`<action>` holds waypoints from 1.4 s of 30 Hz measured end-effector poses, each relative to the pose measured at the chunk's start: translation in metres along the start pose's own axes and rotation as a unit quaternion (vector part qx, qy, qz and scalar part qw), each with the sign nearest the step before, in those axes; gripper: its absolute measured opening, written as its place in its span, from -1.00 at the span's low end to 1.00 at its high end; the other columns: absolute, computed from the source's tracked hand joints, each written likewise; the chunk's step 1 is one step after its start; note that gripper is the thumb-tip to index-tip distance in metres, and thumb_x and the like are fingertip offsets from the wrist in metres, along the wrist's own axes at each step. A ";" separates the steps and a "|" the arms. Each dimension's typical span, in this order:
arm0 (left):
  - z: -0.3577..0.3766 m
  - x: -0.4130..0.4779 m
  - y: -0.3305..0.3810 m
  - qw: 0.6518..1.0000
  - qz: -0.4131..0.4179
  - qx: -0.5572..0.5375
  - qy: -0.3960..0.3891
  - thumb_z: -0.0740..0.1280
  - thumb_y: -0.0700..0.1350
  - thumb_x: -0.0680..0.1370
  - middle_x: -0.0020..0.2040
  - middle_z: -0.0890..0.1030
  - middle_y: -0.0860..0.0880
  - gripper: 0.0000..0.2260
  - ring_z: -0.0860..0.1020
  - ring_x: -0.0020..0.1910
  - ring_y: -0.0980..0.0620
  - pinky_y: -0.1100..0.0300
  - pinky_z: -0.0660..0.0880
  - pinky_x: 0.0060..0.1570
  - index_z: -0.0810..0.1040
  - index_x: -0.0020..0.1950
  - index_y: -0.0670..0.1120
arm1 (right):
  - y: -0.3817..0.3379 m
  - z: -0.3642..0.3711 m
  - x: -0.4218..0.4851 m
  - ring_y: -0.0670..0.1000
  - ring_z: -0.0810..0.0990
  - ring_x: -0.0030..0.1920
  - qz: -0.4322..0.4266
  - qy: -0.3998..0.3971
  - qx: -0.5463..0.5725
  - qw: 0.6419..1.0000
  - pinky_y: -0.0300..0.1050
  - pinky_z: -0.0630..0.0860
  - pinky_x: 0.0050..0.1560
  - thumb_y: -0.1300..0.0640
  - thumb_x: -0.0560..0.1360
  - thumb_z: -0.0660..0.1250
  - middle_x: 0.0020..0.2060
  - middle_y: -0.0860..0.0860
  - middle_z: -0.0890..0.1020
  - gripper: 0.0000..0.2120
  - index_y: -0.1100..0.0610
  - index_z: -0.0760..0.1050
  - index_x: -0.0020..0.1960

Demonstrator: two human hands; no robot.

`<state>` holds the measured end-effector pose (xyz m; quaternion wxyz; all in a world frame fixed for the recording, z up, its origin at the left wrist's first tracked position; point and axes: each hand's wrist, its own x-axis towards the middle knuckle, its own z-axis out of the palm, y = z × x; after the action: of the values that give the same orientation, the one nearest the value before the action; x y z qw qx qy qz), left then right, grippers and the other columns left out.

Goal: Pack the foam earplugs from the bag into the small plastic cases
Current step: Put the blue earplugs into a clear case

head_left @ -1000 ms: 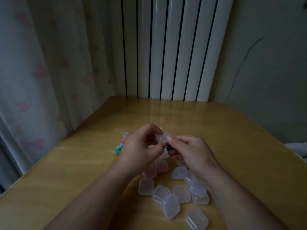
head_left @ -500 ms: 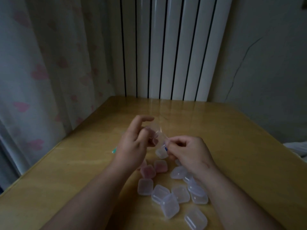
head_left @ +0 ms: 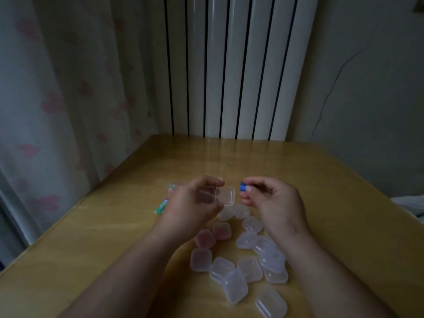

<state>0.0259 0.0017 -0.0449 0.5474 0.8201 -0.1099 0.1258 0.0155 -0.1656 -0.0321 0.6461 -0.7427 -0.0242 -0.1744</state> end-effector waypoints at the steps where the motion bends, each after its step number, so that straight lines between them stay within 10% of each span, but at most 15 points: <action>1: 0.001 0.000 0.000 1.000 0.001 0.005 0.007 0.54 -0.24 0.40 -0.06 0.67 0.12 -0.62 0.61 -0.15 0.30 0.33 0.53 -0.12 0.58 -0.04 0.24 | 0.000 0.001 0.000 -0.09 0.69 -0.28 -0.021 0.009 0.001 1.000 -0.30 0.59 -0.24 0.36 0.52 0.33 -0.32 -0.03 0.69 -0.73 0.01 0.63 -0.15; 9: 0.003 -0.001 0.004 1.000 -0.021 -0.020 -0.002 0.54 -0.23 0.40 -0.14 0.66 0.14 -0.67 0.59 -0.22 0.35 0.48 0.46 -0.27 0.60 -0.01 0.17 | 0.004 0.012 -0.008 -0.26 0.52 -0.28 -0.128 -0.026 -0.166 0.977 -0.44 0.40 -0.30 0.18 0.48 0.42 -0.29 -0.20 0.56 -0.73 -0.20 0.48 -0.21; 18: 0.000 0.002 -0.003 0.996 -0.036 -0.082 0.007 0.58 -0.25 0.35 -0.11 0.71 0.07 -0.62 0.68 -0.07 0.09 0.02 0.63 0.04 0.66 -0.07 0.23 | 0.009 0.015 -0.006 -0.23 0.46 -0.23 -0.181 0.023 -0.224 0.957 -0.45 0.32 -0.27 0.09 0.38 0.51 -0.22 -0.20 0.51 -0.89 -0.07 0.65 -0.12; 23: -0.001 0.001 -0.001 0.996 -0.040 -0.081 0.004 0.57 -0.29 0.34 -0.12 0.71 0.10 -0.63 0.67 -0.07 0.15 0.13 0.62 0.03 0.65 -0.04 0.15 | 0.010 0.011 -0.004 -0.21 0.43 -0.37 -0.171 -0.002 -0.248 0.954 -0.32 0.30 -0.29 0.01 0.46 0.44 -0.28 -0.14 0.53 -0.88 -0.06 0.69 -0.01; 31: -0.001 -0.001 0.002 0.994 -0.045 -0.099 -0.018 0.57 -0.31 0.34 -0.09 0.70 0.10 -0.62 0.67 -0.07 0.16 0.22 0.61 -0.05 0.65 -0.02 0.12 | 0.004 0.011 -0.003 -0.28 0.45 -0.32 -0.095 -0.010 -0.185 0.978 -0.43 0.33 -0.31 0.15 0.45 0.44 -0.29 -0.17 0.50 -0.86 -0.09 0.58 -0.16; 37: 0.001 -0.003 0.003 0.992 -0.035 -0.117 -0.042 0.54 -0.32 0.37 -0.09 0.68 0.03 -0.50 0.67 -0.12 0.14 0.19 0.62 -0.09 0.56 0.15 0.15 | -0.003 0.009 -0.001 -0.06 0.65 -0.17 0.037 -0.048 -0.099 0.993 -0.12 0.56 -0.15 0.15 0.48 0.41 -0.19 -0.03 0.68 -0.79 -0.05 0.41 -0.02; 42: -0.001 0.000 0.005 0.951 -0.071 -0.296 -0.058 0.39 -0.18 0.51 0.01 0.65 -0.27 -0.79 0.67 -0.11 -0.18 0.03 0.63 -0.09 0.59 0.14 -0.02 | -0.008 0.008 -0.001 -0.04 0.68 -0.36 0.084 -0.052 -0.002 0.995 -0.21 0.54 -0.40 0.28 0.51 0.38 -0.23 0.10 0.69 -0.88 0.15 0.51 0.02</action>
<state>0.0242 0.0004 -0.0405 0.7656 0.6330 -0.1150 0.0007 0.0142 -0.1560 -0.0252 0.6545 -0.7517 0.0054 -0.0810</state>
